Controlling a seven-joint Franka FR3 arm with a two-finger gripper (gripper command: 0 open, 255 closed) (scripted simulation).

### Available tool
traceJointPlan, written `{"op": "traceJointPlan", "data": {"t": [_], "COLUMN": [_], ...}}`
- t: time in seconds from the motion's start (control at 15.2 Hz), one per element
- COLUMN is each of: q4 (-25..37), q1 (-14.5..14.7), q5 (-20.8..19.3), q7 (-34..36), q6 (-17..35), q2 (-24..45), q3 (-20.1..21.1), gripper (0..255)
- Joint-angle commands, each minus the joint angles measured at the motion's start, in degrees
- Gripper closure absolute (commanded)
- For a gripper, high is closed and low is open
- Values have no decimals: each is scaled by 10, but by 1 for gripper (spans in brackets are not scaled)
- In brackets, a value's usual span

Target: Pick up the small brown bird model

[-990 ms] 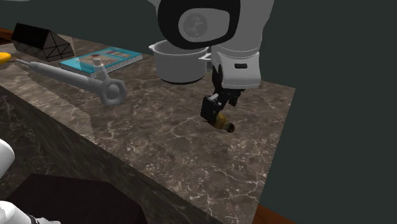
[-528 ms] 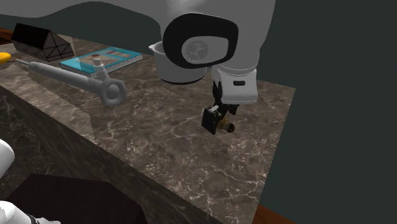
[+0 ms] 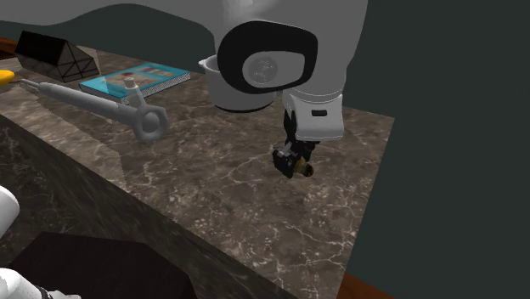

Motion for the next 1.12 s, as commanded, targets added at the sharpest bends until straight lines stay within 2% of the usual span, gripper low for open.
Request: {"op": "traceJointPlan", "data": {"t": [0.0, 0.13, 1.06], "q4": [0, 0, 90], "q1": [0, 0, -3], "q5": [0, 0, -4], "q7": [0, 0, 20], "q6": [0, 1, -102], "q2": [0, 0, -15], "q3": [0, 0, -2], "gripper": [255, 255, 255]}}
